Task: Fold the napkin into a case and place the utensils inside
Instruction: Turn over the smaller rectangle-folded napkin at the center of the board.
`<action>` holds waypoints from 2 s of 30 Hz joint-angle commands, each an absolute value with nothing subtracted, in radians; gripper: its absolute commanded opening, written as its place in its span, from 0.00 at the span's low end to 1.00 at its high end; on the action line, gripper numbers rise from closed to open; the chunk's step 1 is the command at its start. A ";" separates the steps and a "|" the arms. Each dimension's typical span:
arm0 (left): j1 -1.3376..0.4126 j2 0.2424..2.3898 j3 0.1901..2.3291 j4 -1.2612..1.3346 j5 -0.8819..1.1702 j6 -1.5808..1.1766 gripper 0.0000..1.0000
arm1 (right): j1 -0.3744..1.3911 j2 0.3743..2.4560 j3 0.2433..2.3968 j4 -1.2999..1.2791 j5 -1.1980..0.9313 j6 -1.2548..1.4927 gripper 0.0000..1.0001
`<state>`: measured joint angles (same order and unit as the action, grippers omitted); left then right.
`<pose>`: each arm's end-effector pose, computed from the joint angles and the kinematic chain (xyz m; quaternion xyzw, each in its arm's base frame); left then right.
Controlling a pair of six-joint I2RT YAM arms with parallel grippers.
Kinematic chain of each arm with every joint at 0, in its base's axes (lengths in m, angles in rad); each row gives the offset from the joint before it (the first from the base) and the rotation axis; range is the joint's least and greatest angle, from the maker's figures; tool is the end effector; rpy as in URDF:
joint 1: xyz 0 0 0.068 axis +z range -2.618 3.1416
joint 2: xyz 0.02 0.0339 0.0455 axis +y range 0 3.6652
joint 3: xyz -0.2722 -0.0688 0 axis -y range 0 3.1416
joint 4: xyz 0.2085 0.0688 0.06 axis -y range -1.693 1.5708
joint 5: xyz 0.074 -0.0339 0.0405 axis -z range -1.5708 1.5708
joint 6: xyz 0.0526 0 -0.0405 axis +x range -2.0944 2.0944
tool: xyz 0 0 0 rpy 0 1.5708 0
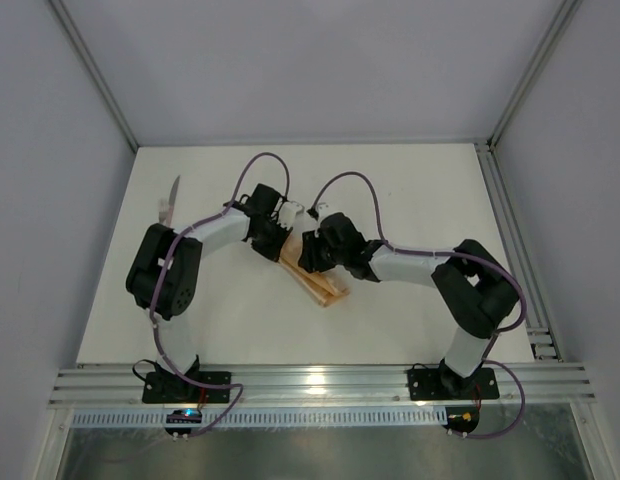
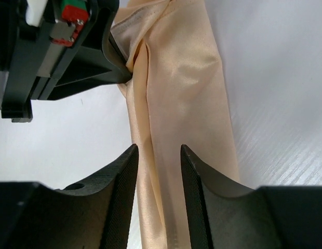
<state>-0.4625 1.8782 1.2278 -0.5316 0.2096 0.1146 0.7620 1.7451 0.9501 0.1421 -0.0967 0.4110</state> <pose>0.3103 -0.1669 0.1784 0.2970 0.9297 -0.1343 0.1715 0.2543 0.2497 0.1980 -0.1774 0.8780 0.2810 0.3446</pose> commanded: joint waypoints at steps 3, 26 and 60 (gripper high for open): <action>-0.465 1.891 1.266 -0.535 0.235 0.107 0.00 | 0.769 1.756 0.939 0.144 -0.120 0.351 0.40; -0.465 1.885 1.284 -0.588 0.264 0.074 0.00 | 0.833 1.831 1.063 0.206 -0.069 0.420 0.03; -0.365 1.767 1.479 -0.844 0.353 0.182 0.06 | 0.828 1.916 0.939 0.319 -0.115 0.499 0.12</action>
